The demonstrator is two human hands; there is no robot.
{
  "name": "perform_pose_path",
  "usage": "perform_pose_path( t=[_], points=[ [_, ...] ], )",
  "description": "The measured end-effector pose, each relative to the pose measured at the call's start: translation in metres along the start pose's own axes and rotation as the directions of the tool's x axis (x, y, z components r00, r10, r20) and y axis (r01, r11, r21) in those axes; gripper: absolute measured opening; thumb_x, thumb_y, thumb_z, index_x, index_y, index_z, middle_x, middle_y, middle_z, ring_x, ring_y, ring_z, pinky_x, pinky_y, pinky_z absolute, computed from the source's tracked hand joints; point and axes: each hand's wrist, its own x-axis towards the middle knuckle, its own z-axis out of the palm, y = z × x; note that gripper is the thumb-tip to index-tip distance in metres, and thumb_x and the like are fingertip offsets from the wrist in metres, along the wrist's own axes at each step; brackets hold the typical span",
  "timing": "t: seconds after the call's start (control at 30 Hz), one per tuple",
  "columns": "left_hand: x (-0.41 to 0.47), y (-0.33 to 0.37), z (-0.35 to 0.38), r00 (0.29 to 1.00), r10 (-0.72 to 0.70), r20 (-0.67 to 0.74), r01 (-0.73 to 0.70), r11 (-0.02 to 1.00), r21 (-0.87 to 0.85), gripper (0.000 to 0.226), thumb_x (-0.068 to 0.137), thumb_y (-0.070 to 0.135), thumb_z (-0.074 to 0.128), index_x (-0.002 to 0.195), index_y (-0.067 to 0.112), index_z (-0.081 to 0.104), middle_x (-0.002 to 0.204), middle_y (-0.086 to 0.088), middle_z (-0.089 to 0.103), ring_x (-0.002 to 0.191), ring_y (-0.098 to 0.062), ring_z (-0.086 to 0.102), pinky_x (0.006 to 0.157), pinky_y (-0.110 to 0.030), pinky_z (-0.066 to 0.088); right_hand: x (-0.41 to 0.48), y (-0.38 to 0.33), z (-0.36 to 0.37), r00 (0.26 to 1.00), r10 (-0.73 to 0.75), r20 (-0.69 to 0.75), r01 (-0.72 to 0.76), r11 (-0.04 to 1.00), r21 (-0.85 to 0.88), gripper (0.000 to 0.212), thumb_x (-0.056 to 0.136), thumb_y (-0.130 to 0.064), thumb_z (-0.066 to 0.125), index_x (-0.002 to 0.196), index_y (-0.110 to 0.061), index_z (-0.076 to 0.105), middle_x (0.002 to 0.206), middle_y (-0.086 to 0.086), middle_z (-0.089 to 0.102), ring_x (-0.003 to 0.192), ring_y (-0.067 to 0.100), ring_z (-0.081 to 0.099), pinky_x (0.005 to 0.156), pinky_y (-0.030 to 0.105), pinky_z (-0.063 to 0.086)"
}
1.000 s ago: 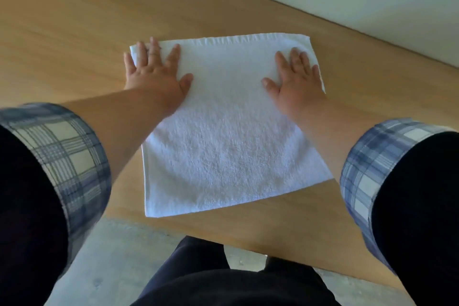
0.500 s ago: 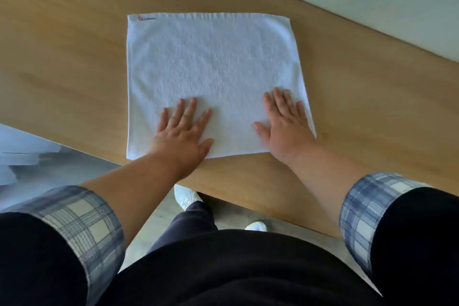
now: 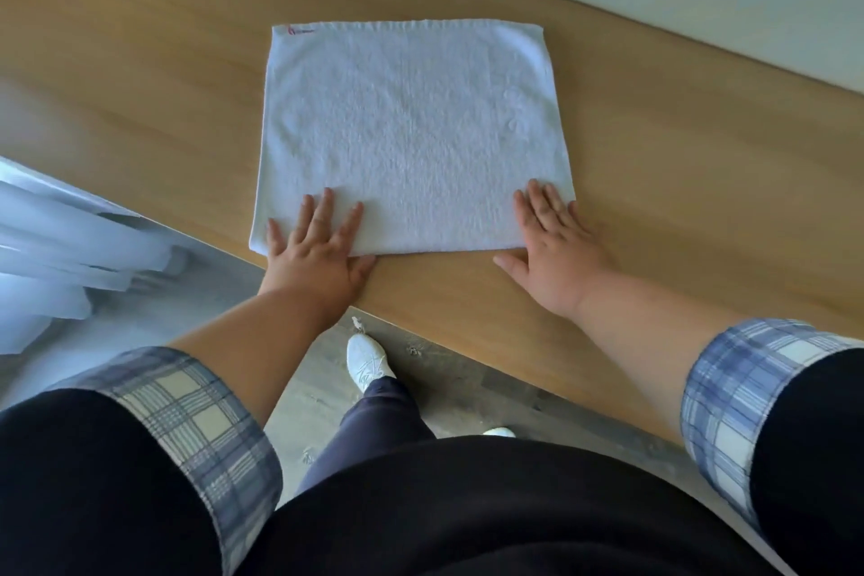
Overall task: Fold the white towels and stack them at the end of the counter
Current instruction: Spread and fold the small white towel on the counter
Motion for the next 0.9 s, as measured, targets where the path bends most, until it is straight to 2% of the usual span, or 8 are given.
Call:
perform_pose_path(
  t=[0.13,0.3,0.47,0.63,0.7,0.77,0.83,0.9],
  points=[
    [0.006,-0.006,-0.008,0.997,-0.035,0.067,0.034,0.999,0.017,0.076,0.088,0.074,0.004,0.152,0.040,-0.016,0.161,0.001,-0.027,0.148,-0.021,-0.023,0.118,-0.056,-0.008,-0.006,0.002,-0.001,0.996,0.090,0.030,-0.090,0.996,0.015,0.089,0.092,-0.070,0.011,0.154,-0.016,-0.021,0.160,0.003,-0.030,0.147,0.016,-0.028,0.119,0.036,-0.013],
    [0.032,0.011,-0.023,0.988,0.053,0.146,-0.056,0.998,0.017,0.075,0.089,0.073,0.007,0.149,0.041,-0.024,0.157,0.003,-0.035,0.146,-0.021,-0.028,0.117,-0.058,-0.009,-0.026,0.009,0.000,0.979,0.193,0.070,-0.196,0.980,0.031,0.090,0.089,-0.074,0.003,0.151,-0.016,-0.028,0.150,0.000,-0.042,0.145,0.017,-0.032,0.117,0.036,-0.016],
    [0.068,0.026,-0.035,0.967,0.200,0.158,-0.209,0.977,0.038,0.074,0.090,0.073,0.008,0.148,0.043,-0.027,0.156,0.004,-0.038,0.145,-0.021,-0.029,0.117,-0.057,-0.011,-0.039,0.020,0.003,0.949,0.311,0.056,-0.313,0.949,0.032,0.090,0.091,-0.073,0.007,0.152,-0.016,-0.025,0.159,0.003,-0.033,0.148,0.018,-0.025,0.120,0.038,-0.010],
    [0.095,0.036,-0.042,0.942,0.302,0.147,-0.314,0.947,0.066,0.072,0.092,0.071,0.011,0.149,0.043,-0.023,0.158,0.006,-0.033,0.147,-0.019,-0.026,0.116,-0.053,-0.012,-0.048,0.025,0.004,0.915,0.404,-0.011,-0.402,0.913,0.076,0.082,0.096,-0.065,0.014,0.158,-0.016,-0.010,0.165,0.003,-0.015,0.153,0.019,-0.011,0.121,0.038,-0.004],
    [0.098,0.028,-0.043,0.931,0.352,0.100,-0.360,0.929,0.087,0.065,0.098,0.062,0.015,0.152,0.042,-0.015,0.162,0.005,-0.023,0.149,-0.018,-0.019,0.119,-0.049,-0.008,-0.050,0.024,0.003,0.906,0.418,-0.062,-0.410,0.905,0.111,0.073,0.100,-0.052,0.022,0.159,-0.015,0.001,0.167,0.004,-0.004,0.154,0.020,-0.002,0.123,0.038,0.003],
    [0.097,0.012,-0.045,0.921,0.384,0.069,-0.390,0.915,0.102,0.060,0.103,0.041,0.024,0.153,0.041,-0.009,0.164,0.003,-0.015,0.150,-0.019,-0.013,0.121,-0.044,-0.003,-0.051,0.023,0.001,0.896,0.433,-0.097,-0.421,0.899,0.118,0.064,0.101,-0.035,0.032,0.159,-0.015,0.012,0.167,0.006,0.006,0.153,0.021,0.007,0.123,0.039,0.008],
    [0.096,-0.004,-0.048,0.924,0.379,0.060,-0.383,0.916,0.116,0.066,0.100,0.020,0.028,0.154,0.041,-0.006,0.165,0.004,-0.013,0.151,-0.017,-0.010,0.121,-0.041,0.003,-0.049,0.021,-0.004,0.890,0.442,-0.109,-0.433,0.896,0.096,0.061,0.099,-0.023,0.042,0.157,-0.014,0.022,0.166,0.008,0.016,0.151,0.025,0.017,0.122,0.041,0.013],
    [0.097,-0.017,-0.053,0.926,0.374,0.044,-0.376,0.917,0.134,0.070,0.097,0.012,0.030,0.154,0.039,0.001,0.165,0.006,-0.008,0.151,-0.017,-0.005,0.120,-0.040,0.008,-0.046,0.019,-0.010,0.883,0.453,-0.124,-0.442,0.891,0.105,0.056,0.097,-0.014,0.047,0.151,-0.014,0.035,0.162,0.009,0.027,0.146,0.029,0.028,0.120,0.042,0.019]
  ],
)
